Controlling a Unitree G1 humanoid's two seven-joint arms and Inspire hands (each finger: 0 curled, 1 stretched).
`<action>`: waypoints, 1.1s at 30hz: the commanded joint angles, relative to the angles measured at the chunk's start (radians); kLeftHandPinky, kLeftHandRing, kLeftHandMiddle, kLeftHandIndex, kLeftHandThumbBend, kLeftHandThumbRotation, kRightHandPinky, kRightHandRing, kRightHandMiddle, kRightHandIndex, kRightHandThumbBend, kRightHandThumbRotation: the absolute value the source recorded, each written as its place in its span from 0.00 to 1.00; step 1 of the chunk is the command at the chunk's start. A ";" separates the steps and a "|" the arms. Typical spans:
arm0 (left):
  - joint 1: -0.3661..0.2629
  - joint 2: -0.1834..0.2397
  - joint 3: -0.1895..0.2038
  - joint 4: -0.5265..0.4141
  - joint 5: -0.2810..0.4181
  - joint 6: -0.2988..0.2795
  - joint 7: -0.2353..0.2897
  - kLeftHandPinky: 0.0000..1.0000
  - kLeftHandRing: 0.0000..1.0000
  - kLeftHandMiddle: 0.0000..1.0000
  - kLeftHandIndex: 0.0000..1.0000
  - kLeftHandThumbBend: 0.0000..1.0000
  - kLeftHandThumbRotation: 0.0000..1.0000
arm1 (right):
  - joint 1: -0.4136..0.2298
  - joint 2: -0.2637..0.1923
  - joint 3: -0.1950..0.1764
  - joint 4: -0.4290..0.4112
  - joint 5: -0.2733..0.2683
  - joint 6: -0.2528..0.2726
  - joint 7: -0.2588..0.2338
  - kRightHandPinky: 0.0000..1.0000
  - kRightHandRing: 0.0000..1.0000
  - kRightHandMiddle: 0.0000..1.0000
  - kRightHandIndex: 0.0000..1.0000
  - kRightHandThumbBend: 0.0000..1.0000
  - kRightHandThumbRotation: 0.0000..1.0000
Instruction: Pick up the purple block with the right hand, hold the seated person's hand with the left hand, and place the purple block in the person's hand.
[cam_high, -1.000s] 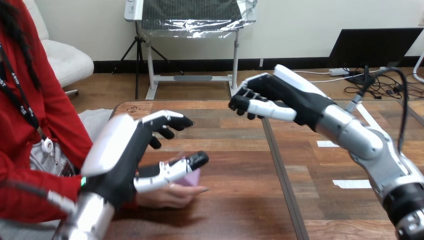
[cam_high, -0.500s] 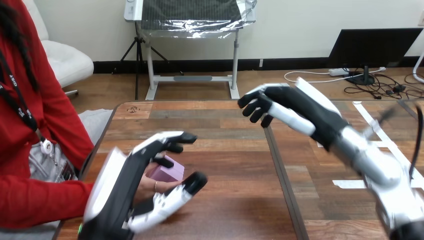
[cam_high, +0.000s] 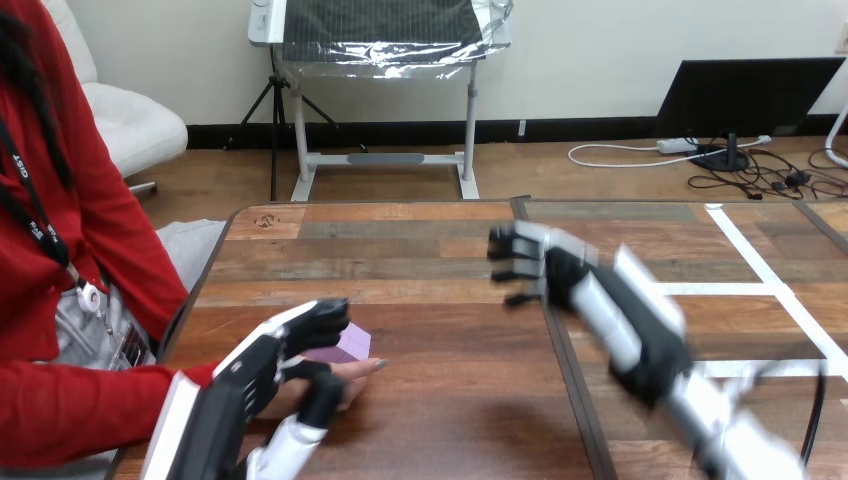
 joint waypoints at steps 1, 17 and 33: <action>-0.001 -0.011 0.021 -0.053 -0.031 -0.049 -0.012 0.68 0.77 0.78 0.78 0.51 0.90 | 0.060 0.058 -0.010 -0.125 0.051 0.006 0.011 0.88 0.91 0.93 0.93 0.81 1.00; 0.040 -0.028 0.061 -0.051 -0.099 -0.040 -0.035 0.71 0.78 0.79 0.80 0.49 0.87 | 0.279 0.186 -0.021 -0.306 0.111 0.055 -0.035 0.94 0.95 0.95 0.95 0.82 1.00; 0.021 -0.042 0.089 -0.019 -0.089 -0.064 -0.055 0.72 0.76 0.77 0.78 0.41 0.75 | 0.342 0.206 -0.039 -0.425 0.150 0.124 -0.057 1.00 0.94 0.94 0.94 0.79 1.00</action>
